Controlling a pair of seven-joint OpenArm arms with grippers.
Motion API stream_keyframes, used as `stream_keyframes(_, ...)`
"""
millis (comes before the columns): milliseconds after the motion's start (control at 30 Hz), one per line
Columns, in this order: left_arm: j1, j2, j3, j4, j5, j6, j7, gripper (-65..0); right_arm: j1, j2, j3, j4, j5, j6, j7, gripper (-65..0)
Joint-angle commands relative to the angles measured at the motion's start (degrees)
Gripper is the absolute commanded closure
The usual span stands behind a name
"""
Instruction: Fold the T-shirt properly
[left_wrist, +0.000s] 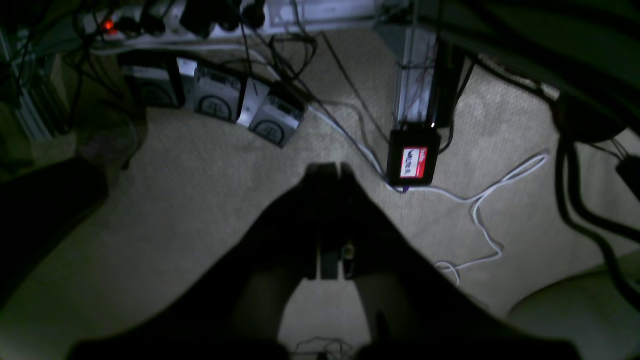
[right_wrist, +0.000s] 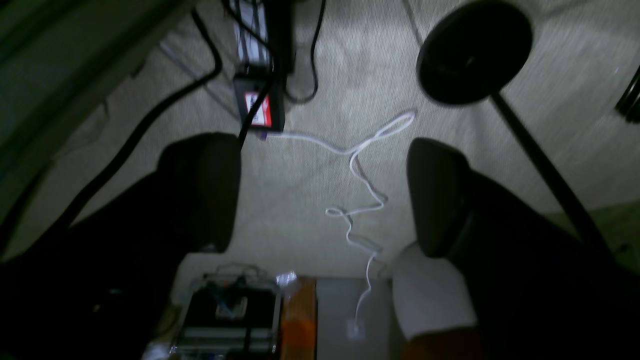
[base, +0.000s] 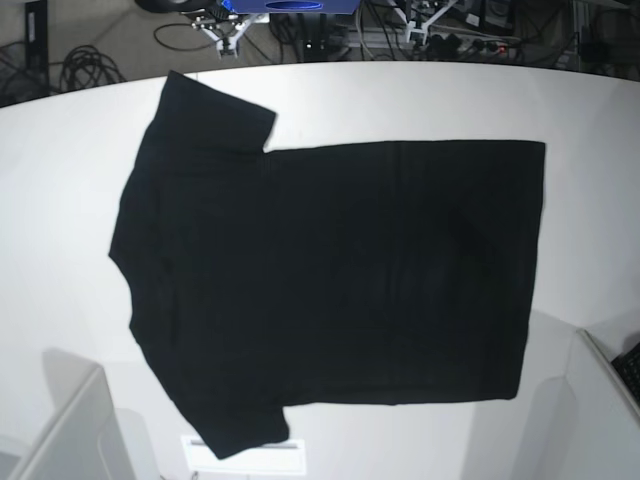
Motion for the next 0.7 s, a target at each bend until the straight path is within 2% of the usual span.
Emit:
stream_keyframes(0, -0.21, -0.32, 0.06, 0.18, 0.21, 0.34, -0.23, -0.2, -0.36, 0.16, -0.14, 0.0, 0.01, -0.32, 1.81, -40.8)
stream_keyframes(67, -0.21, -0.32, 0.06, 0.18, 0.3, 0.34, -0.23, -0.3, -1.33, 0.33, 0.03, 0.0, 0.1, -0.32, 6.2, -27.2)
stream_keyframes(167, -0.47, -0.41, 0.06, 0.18, -0.14, 0.34, -0.23, -0.5, -1.86, 0.42, 0.12, -0.09, 0.1, -0.41, 9.37, 0.0)
stream_keyframes(267, -0.56, -0.41, -0.03, 0.18, -0.06, 0.34, -0.23, -1.0, -1.94, 0.42, -0.23, -0.09, -0.08, -0.41, 11.13, 0.0)
stream_keyframes(300, -0.56, -0.41, -0.03, 0.27, 0.3, 0.34, -0.23, -3.3, -2.12, 0.42, -0.23, 0.0, -0.17, -0.49, 12.18, 0.0)
stream_keyframes(367, -0.56, -0.41, 0.06, 0.27, 0.38, 0.34, -0.23, -12.8, -2.82, 0.51, -0.23, 0.0, -0.17, -0.49, 14.82, 0.0)
stream_keyframes(433, -0.56, -0.41, -0.03, 0.27, -0.14, 0.34, -0.23, -27.3, -3.79, 0.51, -0.23, 0.0, -0.17, -0.32, 16.22, 0.0)
stream_keyframes(500, -0.47, -0.41, -0.03, 0.27, -0.14, 0.34, -0.23, -35.5, -4.76, 0.51, -0.23, -0.09, -0.17, -0.23, 16.22, 0.0)
stream_keyframes(567, -0.38, -0.41, 0.06, 0.27, 0.03, 0.34, -0.23, -35.1, -6.16, 0.51, -0.23, 0.09, -0.17, -0.23, 16.22, 0.0)
stream_keyframes(667, -0.47, -0.41, 0.06, 0.27, 0.3, 0.34, -0.23, -27.0, -5.81, 1.57, -0.23, 0.09, -0.17, -0.23, 16.14, 0.0)
